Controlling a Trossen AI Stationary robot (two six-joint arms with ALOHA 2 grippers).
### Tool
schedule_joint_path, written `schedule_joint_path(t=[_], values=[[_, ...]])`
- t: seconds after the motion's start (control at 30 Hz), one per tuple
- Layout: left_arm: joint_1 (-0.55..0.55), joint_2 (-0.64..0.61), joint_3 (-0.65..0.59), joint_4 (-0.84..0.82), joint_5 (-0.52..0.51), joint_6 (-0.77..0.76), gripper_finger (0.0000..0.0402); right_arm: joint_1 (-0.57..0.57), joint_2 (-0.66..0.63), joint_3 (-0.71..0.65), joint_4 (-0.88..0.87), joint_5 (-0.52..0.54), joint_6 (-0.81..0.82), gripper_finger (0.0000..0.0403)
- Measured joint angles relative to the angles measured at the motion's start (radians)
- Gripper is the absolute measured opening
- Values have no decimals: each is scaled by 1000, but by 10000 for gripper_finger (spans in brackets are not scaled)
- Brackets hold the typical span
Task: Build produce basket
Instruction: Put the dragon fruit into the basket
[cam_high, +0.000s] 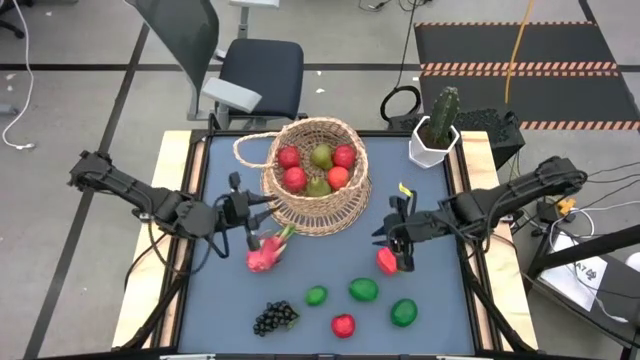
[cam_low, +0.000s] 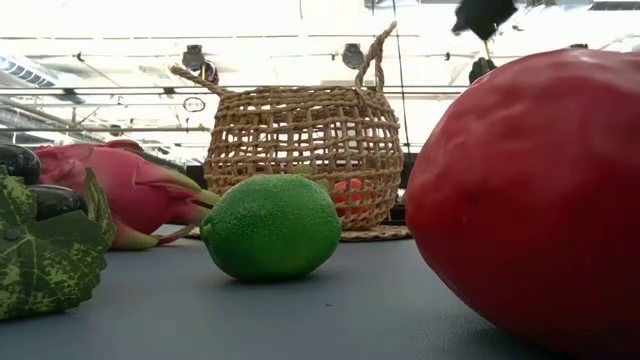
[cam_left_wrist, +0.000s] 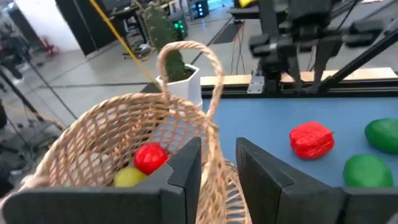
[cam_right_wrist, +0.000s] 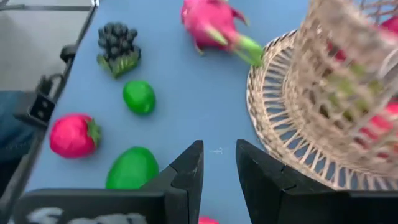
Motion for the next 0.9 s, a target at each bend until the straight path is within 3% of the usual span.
schedule_joint_path(t=[0.23, 0.53, 0.67, 0.77, 0.9], values=[[7, 103, 18, 71, 23, 21, 102, 24, -62, -212, 166, -29, -10, 91], [28, 259, 177, 23, 94, 18, 109, 22, -93, -251, 165, -30, -49, 91], [37, 339, 281, -95, 134, 5, 144, 22, -95, -251, 161, -30, -67, 91], [34, 400, 333, -159, 206, -12, 191, 22, -95, -251, 160, -29, -84, 91], [21, 452, 376, -232, 214, -83, 251, 22, -94, -251, 160, -29, -97, 91]])
